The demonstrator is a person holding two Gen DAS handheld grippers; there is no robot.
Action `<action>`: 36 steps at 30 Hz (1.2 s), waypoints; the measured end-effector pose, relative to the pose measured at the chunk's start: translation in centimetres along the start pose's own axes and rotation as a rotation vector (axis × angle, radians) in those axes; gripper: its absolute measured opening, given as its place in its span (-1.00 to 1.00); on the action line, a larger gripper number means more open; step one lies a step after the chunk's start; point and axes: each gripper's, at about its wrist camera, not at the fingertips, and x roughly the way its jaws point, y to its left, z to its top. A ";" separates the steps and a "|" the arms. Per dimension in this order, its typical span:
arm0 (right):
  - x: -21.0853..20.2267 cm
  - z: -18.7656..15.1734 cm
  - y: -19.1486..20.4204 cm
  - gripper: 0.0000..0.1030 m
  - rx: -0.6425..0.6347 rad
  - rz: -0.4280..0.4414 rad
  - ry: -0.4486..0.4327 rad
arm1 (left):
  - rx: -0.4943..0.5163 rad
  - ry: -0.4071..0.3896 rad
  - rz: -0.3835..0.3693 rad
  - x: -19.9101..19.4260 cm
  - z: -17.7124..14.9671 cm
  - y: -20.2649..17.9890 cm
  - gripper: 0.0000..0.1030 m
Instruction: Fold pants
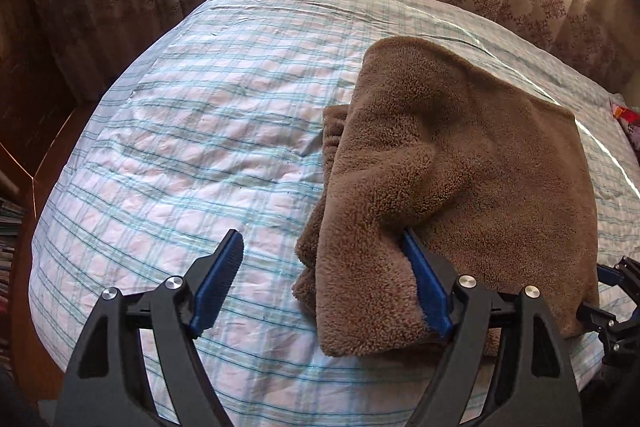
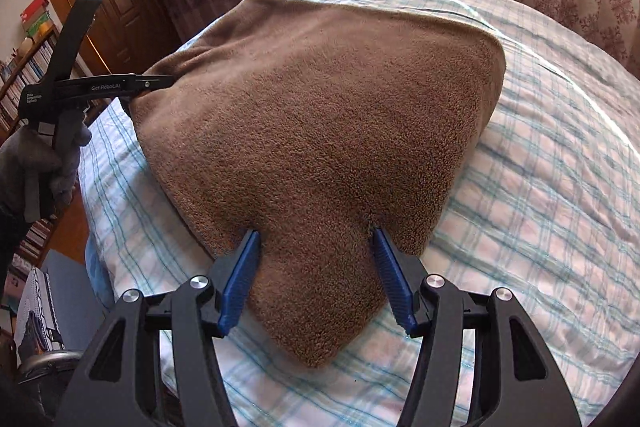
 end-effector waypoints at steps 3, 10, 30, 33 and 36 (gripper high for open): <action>0.9 -0.3 0.5 0.14 -0.063 -0.022 0.002 | 0.003 -0.025 -0.007 1.0 -0.7 0.5 0.76; -0.5 -0.2 0.7 0.14 -0.073 -0.023 -0.010 | -0.028 -0.089 -0.075 0.5 -1.5 1.6 0.84; -2.2 2.8 0.0 0.18 -0.034 0.031 -0.084 | -0.044 -0.099 -0.065 -1.5 -0.2 2.3 0.87; -3.1 3.9 -1.0 0.18 0.004 0.027 -0.131 | -0.039 -0.147 -0.013 -3.5 1.3 1.5 0.88; -3.0 5.4 -2.0 0.18 0.048 -0.011 -0.159 | -0.027 -0.193 0.002 -5.0 3.5 -0.3 0.88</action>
